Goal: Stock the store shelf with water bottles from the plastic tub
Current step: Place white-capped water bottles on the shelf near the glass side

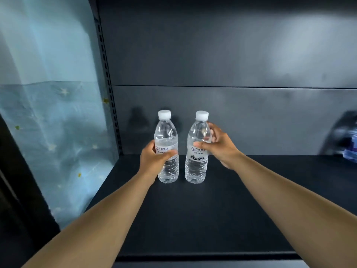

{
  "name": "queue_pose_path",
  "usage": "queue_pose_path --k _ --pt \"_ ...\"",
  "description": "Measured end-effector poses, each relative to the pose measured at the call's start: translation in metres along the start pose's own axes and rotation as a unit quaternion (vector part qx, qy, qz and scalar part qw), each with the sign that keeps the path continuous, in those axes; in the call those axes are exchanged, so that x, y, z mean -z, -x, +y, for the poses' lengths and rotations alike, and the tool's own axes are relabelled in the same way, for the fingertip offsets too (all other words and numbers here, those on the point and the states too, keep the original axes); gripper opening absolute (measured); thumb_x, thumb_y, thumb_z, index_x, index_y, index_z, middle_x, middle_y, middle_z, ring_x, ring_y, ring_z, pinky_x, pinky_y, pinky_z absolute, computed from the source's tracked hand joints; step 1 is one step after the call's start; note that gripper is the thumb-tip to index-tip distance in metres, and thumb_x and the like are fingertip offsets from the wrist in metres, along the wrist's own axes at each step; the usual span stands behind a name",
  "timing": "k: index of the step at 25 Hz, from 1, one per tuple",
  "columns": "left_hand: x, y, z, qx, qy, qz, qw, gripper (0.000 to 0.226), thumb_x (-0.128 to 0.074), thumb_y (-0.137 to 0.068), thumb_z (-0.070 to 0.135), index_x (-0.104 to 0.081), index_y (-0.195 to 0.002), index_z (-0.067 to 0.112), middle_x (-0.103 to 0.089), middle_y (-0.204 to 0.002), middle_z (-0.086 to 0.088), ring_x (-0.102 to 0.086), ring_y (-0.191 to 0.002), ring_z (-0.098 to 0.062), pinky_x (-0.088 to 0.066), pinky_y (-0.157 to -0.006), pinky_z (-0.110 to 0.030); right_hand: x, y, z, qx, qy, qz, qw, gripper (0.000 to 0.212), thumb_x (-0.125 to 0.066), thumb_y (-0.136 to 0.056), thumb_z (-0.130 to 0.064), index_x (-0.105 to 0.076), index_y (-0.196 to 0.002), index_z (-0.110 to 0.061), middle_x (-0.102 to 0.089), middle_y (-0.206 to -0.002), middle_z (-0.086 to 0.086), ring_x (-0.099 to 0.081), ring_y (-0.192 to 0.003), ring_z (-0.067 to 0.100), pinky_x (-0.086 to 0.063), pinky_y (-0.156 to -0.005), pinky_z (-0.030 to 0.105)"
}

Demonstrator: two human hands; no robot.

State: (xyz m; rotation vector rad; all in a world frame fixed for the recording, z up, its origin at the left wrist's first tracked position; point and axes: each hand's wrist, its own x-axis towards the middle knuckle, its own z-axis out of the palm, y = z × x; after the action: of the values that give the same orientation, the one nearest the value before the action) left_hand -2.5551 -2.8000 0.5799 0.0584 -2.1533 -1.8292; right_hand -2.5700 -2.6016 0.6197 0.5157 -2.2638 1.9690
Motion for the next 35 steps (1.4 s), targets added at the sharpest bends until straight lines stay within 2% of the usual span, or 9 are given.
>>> queue_pose_path --k 5,9,11,16,21,26,28,31,35 --pt "-0.001 -0.065 -0.023 -0.003 -0.022 -0.030 0.999 0.048 -0.084 -0.065 0.020 -0.061 -0.106 0.021 -0.070 -0.098 0.003 -0.068 -0.090 -0.013 -0.055 -0.081 -0.031 -0.016 -0.033 0.049 -0.036 0.029 0.019 0.999 0.069 -0.076 -0.073 0.000 -0.042 -0.127 -0.027 -0.064 -0.113 -0.005 -0.063 -0.105 0.010 -0.052 -0.092 0.031" --pt "-0.003 -0.081 -0.032 -0.010 -0.017 -0.049 0.999 0.049 -0.083 -0.066 0.020 -0.061 -0.110 0.021 -0.071 -0.099 0.005 -0.068 -0.090 -0.010 -0.055 -0.082 -0.031 -0.034 -0.034 0.086 -0.064 0.015 0.090 0.994 0.064 -0.080 -0.071 -0.008 -0.047 -0.125 -0.019 -0.066 -0.110 -0.008 -0.063 -0.100 0.004 -0.052 -0.087 0.026" --pt "-0.005 -0.088 -0.033 -0.008 -0.019 -0.048 0.999 0.048 -0.082 -0.067 0.019 -0.061 -0.110 0.022 -0.070 -0.100 0.006 -0.067 -0.091 -0.009 -0.054 -0.083 -0.029 -0.031 -0.046 0.088 -0.067 0.011 0.071 0.995 0.060 -0.078 -0.073 -0.007 -0.050 -0.125 -0.019 -0.067 -0.111 -0.006 -0.063 -0.103 0.006 -0.052 -0.090 0.028" --pt "-0.008 -0.099 -0.031 -0.008 -0.039 -0.049 0.998 0.047 -0.081 -0.070 0.020 -0.060 -0.112 0.021 -0.069 -0.100 0.007 -0.066 -0.091 -0.007 -0.052 -0.082 -0.026 -0.003 -0.069 0.092 -0.100 0.019 -0.039 0.994 0.052 -0.071 -0.081 -0.005 -0.051 -0.123 -0.027 -0.065 -0.120 -0.004 -0.060 -0.113 0.012 -0.049 -0.097 0.038" --pt "-0.009 -0.105 -0.033 -0.009 -0.076 -0.038 0.996 0.047 -0.081 -0.068 0.026 -0.061 -0.110 0.024 -0.068 -0.105 0.004 -0.065 -0.093 -0.011 -0.052 -0.084 -0.029 0.007 -0.083 0.096 -0.131 0.032 -0.050 0.990 0.056 -0.070 -0.082 -0.005 -0.048 -0.128 -0.027 -0.062 -0.125 -0.004 -0.057 -0.118 0.015 -0.047 -0.099 0.038" --pt "-0.011 -0.103 -0.029 0.001 -0.080 -0.039 0.996 0.045 -0.080 -0.070 0.021 -0.059 -0.110 0.022 -0.067 -0.102 0.005 -0.064 -0.088 -0.007 -0.048 -0.076 -0.021 0.005 -0.086 0.097 -0.132 0.085 -0.028 0.987 0.063 -0.073 -0.079 -0.015 -0.043 -0.133 -0.027 -0.057 -0.130 -0.006 -0.053 -0.122 0.012 -0.042 -0.106 0.045" --pt "-0.013 -0.102 -0.027 0.000 -0.105 -0.030 0.994 0.051 -0.081 -0.069 0.022 -0.058 -0.115 0.020 -0.067 -0.107 0.003 -0.063 -0.093 -0.011 -0.048 -0.081 -0.025 0.001 -0.083 0.094 -0.132 0.103 -0.011 0.986 0.070 -0.074 -0.078 -0.017 -0.038 -0.137 -0.026 -0.054 -0.135 -0.005 -0.050 -0.124 0.014 -0.041 -0.107 0.045" --pt "-0.013 -0.102 -0.020 0.008 -0.176 -0.021 0.984 0.060 -0.082 -0.067 0.027 -0.055 -0.119 0.018 -0.065 -0.116 0.000 -0.062 -0.104 -0.017 -0.049 -0.092 -0.034 0.000 -0.071 0.084 -0.132 0.149 0.008 0.980 0.076 -0.073 -0.081 -0.014 -0.029 -0.143 -0.017 -0.050 -0.138 0.002 -0.047 -0.127 0.018 -0.039 -0.106 0.036" --pt "-0.007 -0.088 -0.003 0.045 -0.299 -0.023 0.953 0.081 -0.083 -0.066 0.033 -0.043 -0.134 0.011 -0.054 -0.134 -0.006 -0.053 -0.122 -0.026 -0.044 -0.100 -0.038 0.024 -0.042 0.065 -0.129 0.301 0.001 0.945 0.081 -0.070 -0.083 -0.022 -0.021 -0.148 -0.018 -0.037 -0.149 0.007 -0.042 -0.133 0.025 -0.038 -0.105 0.034"
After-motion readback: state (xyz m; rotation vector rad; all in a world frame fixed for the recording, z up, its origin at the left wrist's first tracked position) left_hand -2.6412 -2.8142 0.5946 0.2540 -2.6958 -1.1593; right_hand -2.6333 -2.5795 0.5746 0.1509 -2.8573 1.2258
